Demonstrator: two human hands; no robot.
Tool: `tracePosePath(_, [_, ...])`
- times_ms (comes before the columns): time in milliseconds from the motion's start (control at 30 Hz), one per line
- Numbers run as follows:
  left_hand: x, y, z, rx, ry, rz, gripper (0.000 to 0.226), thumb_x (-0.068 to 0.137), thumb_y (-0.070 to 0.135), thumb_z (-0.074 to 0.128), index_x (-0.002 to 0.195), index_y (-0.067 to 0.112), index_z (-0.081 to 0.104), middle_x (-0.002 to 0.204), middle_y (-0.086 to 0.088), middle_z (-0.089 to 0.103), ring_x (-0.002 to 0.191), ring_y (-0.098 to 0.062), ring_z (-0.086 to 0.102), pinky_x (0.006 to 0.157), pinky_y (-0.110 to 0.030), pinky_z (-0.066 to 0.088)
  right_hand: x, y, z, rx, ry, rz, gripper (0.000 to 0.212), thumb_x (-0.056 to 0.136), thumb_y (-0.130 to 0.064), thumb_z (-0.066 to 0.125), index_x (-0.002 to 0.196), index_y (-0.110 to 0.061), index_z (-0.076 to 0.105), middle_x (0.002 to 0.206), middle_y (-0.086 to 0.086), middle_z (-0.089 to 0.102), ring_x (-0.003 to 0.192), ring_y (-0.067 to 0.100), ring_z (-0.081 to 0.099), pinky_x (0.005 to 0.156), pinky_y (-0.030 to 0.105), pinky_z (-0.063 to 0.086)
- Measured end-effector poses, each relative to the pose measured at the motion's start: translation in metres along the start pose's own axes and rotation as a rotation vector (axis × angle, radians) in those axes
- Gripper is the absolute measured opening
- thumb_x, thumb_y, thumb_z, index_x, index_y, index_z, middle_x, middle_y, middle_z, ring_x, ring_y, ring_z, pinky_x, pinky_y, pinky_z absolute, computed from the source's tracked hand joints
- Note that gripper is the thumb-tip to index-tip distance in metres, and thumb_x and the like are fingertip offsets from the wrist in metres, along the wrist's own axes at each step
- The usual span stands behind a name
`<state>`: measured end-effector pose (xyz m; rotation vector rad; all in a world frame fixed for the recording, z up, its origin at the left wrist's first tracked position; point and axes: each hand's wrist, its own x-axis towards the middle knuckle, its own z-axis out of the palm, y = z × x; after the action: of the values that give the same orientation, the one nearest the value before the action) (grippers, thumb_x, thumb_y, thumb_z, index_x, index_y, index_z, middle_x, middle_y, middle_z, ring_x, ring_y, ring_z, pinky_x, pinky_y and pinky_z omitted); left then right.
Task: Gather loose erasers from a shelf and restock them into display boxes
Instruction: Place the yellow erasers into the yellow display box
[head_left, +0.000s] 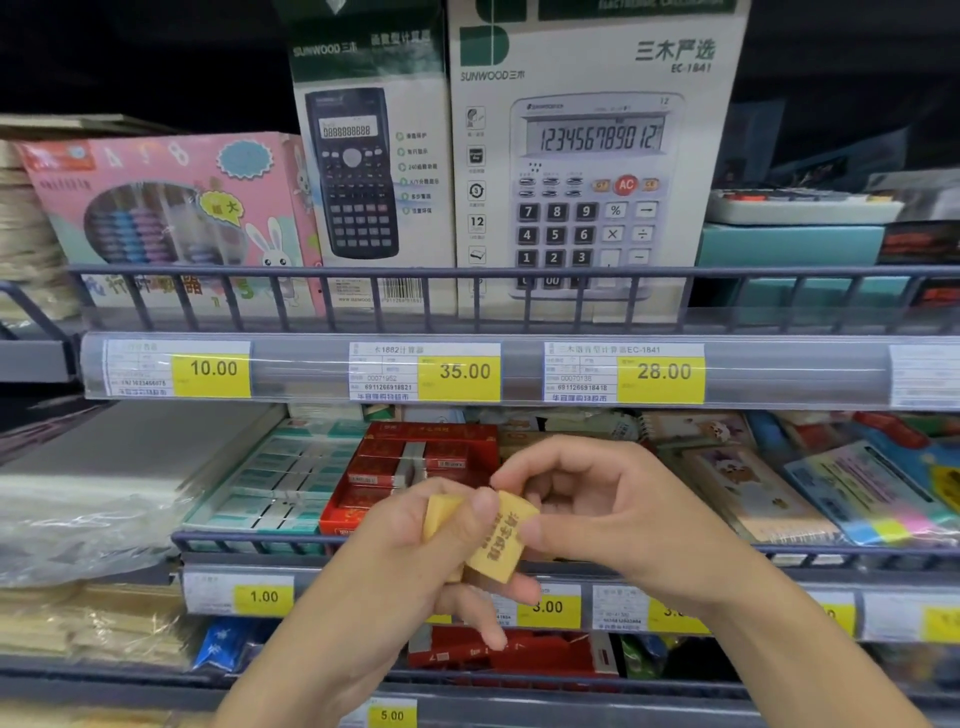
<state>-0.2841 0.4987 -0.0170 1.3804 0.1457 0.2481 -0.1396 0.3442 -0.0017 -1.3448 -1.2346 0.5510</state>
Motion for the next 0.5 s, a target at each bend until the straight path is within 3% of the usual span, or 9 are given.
tracePosePath(67, [-0.001,0.0,-0.002,0.046,-0.029,-0.034,0.033,0.082,0.044,0.075,0.096,0.014,0.077,0.1,-0.02,0.078,0.095,-0.038,0.078,0.059,-0.033,0.064,0.0,0.0,0.001,0.082,0.033,0.027,0.022,0.083,-0.007,0.073,0.104,-0.014,0.076,0.094,0.005,0.071,0.088,0.018,0.064,0.078,0.029,0.054])
tracePosePath(133, [-0.001,-0.001,-0.006,0.117,-0.043,-0.046,0.028,0.081,0.045,0.077,0.093,0.02,0.079,0.103,-0.016,0.079,0.097,-0.036,0.078,0.068,-0.035,0.065,0.0,0.001,-0.001,0.113,0.08,0.046,0.024,0.083,-0.005,0.072,0.104,-0.016,0.077,0.096,0.003,0.073,0.089,0.018,0.065,0.077,0.029,0.055])
tracePosePath(200, [-0.001,-0.002,-0.008,0.208,-0.035,-0.036,0.026,0.083,0.046,0.077,0.096,0.022,0.079,0.099,-0.014,0.08,0.085,-0.033,0.078,0.07,-0.035,0.064,0.001,0.001,0.0,0.111,0.11,0.054,0.027,0.085,-0.005,0.073,0.108,-0.019,0.076,0.105,0.005,0.075,0.095,0.02,0.067,0.08,0.032,0.057])
tracePosePath(300, [0.0,-0.003,-0.007,0.242,0.029,0.031,0.025,0.086,0.047,0.074,0.094,0.024,0.079,0.079,-0.013,0.077,0.051,-0.024,0.06,0.055,-0.028,0.053,0.001,0.001,0.007,0.078,0.248,0.056,0.029,0.08,-0.01,0.081,0.105,-0.022,0.075,0.103,0.003,0.075,0.087,0.018,0.067,0.076,0.03,0.059])
tracePosePath(400, [0.003,-0.006,-0.008,0.194,0.121,0.089,0.031,0.082,0.051,0.073,0.095,0.023,0.08,0.063,-0.014,0.066,0.041,-0.018,0.045,0.046,-0.023,0.042,-0.006,0.002,0.015,-0.159,0.293,0.034,0.034,0.075,-0.031,0.085,0.106,-0.034,0.071,0.099,-0.004,0.07,0.081,0.013,0.067,0.073,0.035,0.06])
tracePosePath(500, [0.005,-0.008,-0.008,0.171,0.138,0.111,0.033,0.081,0.052,0.073,0.094,0.023,0.079,0.059,-0.012,0.061,0.04,-0.017,0.042,0.043,-0.022,0.038,-0.014,0.004,0.019,-0.474,0.231,-0.003,0.035,0.079,-0.044,0.076,0.112,-0.045,0.065,0.109,-0.015,0.059,0.095,0.014,0.062,0.082,0.035,0.055])
